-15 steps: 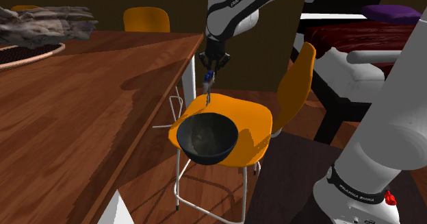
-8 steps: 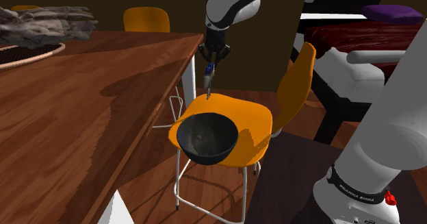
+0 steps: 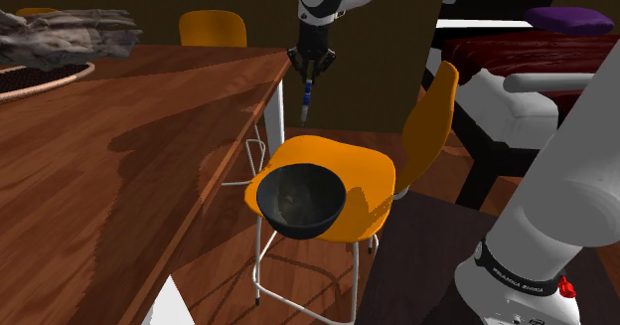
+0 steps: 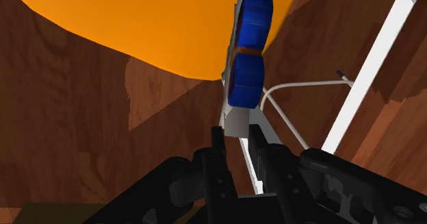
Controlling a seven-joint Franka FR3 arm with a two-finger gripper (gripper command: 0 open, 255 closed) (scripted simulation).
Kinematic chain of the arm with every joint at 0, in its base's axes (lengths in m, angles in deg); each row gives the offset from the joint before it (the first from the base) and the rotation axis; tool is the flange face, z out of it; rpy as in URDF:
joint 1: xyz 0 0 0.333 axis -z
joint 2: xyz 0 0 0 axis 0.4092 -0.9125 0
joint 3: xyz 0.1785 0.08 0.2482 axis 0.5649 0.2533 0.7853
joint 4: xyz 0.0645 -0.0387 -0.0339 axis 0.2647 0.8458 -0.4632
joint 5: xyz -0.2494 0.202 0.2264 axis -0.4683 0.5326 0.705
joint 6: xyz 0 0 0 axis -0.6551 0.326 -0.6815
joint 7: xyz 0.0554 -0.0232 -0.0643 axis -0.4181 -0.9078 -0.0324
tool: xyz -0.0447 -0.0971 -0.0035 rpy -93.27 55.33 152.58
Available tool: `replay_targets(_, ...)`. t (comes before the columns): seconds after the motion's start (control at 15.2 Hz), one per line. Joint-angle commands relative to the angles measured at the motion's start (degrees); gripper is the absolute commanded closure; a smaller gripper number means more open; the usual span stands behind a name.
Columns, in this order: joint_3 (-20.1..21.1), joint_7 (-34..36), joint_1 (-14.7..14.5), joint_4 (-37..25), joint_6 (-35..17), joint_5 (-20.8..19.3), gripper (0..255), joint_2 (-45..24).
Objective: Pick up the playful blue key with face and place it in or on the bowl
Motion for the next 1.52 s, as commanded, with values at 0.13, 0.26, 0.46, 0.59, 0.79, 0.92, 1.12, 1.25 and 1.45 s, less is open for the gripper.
replay_targets(0.13,0.1,-0.2,-0.1,-2.3,3.1,0.1,255,0.7)
replay_targets(0.26,0.1,-0.3,-0.1,-3.6,4.6,0.2,255,1.0)
replay_targets(0.46,0.1,-0.4,-0.1,-5.5,6.9,0.3,255,1.4)
replay_targets(0.59,0.1,-0.5,-0.1,-6.8,8.4,0.4,255,1.5)
replay_targets(0.79,0.1,-0.7,-0.1,-9.0,10.7,0.4,255,1.7)
replay_targets(0.92,0.1,-0.8,-0.1,-10.4,12.2,0.5,255,1.7)
replay_targets(1.12,1.1,1.1,-1.0,-7.9,13.0,0.2,255,5.0)
replay_targets(1.25,2.2,3.0,-1.8,-5.2,13.7,0.1,255,8.2)
replay_targets(1.45,4.0,5.9,-3.0,-1.8,15.0,0.1,255,12.7)
